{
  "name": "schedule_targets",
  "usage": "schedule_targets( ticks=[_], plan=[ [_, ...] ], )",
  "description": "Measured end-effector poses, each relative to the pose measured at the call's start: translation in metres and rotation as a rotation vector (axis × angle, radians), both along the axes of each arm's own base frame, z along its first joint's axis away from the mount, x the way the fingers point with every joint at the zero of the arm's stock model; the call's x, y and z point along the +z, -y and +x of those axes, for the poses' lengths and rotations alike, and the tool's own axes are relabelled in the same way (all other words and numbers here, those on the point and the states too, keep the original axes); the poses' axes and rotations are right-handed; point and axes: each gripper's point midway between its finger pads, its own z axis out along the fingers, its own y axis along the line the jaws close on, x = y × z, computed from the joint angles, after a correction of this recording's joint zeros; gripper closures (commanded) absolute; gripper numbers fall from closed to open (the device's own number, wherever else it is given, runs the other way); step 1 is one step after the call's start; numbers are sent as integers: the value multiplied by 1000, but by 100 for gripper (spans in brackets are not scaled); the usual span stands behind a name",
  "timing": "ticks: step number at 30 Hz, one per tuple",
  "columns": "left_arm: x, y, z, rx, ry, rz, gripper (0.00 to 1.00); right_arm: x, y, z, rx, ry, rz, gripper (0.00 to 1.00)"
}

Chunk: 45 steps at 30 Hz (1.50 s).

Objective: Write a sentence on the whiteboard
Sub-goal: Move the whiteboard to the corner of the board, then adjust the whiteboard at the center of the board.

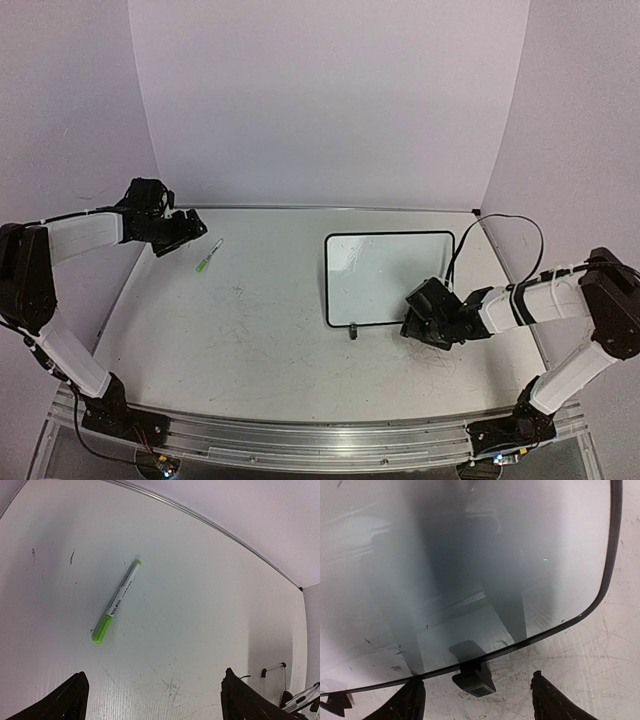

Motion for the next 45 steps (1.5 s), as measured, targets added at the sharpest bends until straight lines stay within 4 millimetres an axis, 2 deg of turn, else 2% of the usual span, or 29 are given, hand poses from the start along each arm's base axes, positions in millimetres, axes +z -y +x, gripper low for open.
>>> schedule_targets(
  ticks=[5, 15, 19, 24, 26, 28, 30, 33, 38, 41, 45],
  plan=[
    [10, 1, -2, -5, 22, -6, 8, -7, 4, -8, -16, -34, 7, 46],
    [31, 1, -5, -16, 77, -2, 8, -10, 19, -8, -132, -28, -18, 47],
    [29, 1, -6, -18, 74, 0, 5, -10, 28, -3, -188, -16, -20, 45],
    [27, 1, -6, -25, 71, 8, 5, -7, 37, -2, -198, -15, -46, 31],
    [22, 1, -5, -32, 63, 18, 7, 1, 35, -4, -165, -1, -52, 27],
    [8, -1, -3, -33, 29, 37, 10, 21, 26, -6, -102, 42, -33, 23],
    [-13, -2, 4, -36, -27, 74, 14, 52, 12, -7, -25, 113, 19, 19],
    [-50, -5, 19, -45, -118, 129, 27, 102, -3, -12, 79, 231, 116, 16],
    [-101, -9, 38, -71, -233, 210, 45, 171, -1, -21, 169, 405, 233, 13],
    [-116, -11, 38, -86, -268, 243, 49, 193, 4, -26, 197, 470, 255, 13],
    [-124, -12, 41, -104, -282, 268, 55, 202, 4, -28, 242, 498, 229, 14]
  ],
)
